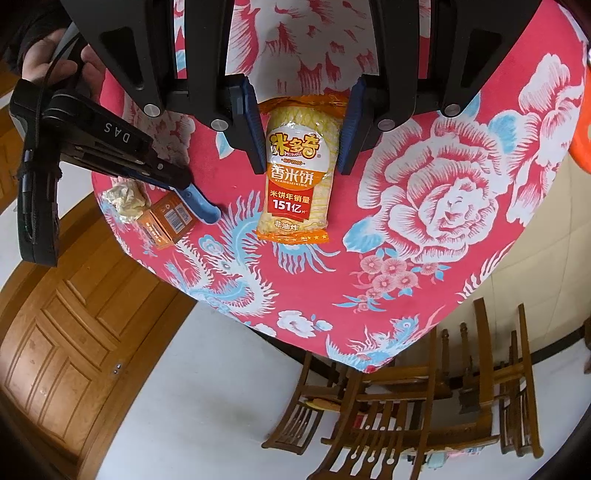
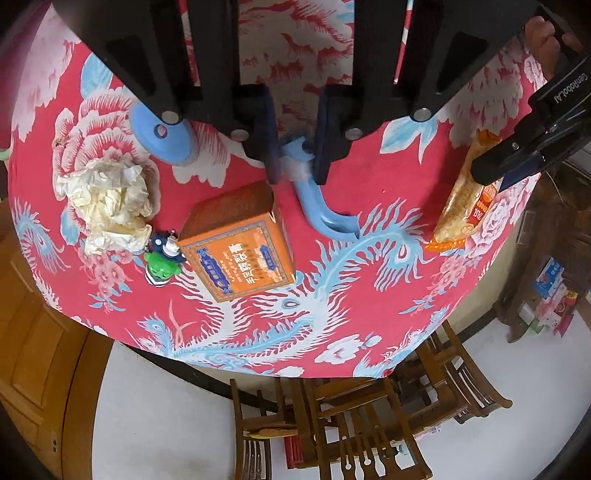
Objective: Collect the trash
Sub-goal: 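Grasp the orange snack packet with the left tool while the right tool reaches the blue hook, then close the right tool on the blue plastic hook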
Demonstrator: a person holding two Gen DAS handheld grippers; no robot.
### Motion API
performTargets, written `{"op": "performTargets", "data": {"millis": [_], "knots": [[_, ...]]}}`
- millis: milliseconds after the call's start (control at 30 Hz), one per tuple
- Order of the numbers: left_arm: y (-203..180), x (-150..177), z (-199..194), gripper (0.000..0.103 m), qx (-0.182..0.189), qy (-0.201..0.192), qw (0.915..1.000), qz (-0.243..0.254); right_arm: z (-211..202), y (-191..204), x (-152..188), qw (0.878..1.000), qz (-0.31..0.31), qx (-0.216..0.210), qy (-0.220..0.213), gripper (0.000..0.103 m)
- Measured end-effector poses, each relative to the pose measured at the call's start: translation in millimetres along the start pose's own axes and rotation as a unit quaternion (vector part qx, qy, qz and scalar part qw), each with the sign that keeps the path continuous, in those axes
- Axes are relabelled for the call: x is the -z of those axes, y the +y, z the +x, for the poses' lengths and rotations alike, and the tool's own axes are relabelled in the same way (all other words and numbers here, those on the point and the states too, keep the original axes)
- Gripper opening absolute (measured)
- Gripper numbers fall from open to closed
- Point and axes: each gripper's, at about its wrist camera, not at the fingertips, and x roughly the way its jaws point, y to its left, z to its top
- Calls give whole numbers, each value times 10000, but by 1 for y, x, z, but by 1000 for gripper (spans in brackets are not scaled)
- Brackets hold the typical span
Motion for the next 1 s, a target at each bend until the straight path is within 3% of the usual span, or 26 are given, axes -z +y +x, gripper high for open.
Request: {"op": "performTargets", "data": {"millis": [433,1000], "knots": [[-19,2,-21,39,71,-174,9997,123,-49,-9,24,9990,219,-245,-306,19],[-85,11,-45,39,473,-280,9965,631,-144,-56,65,9925,719,-83,-987,19]]}}
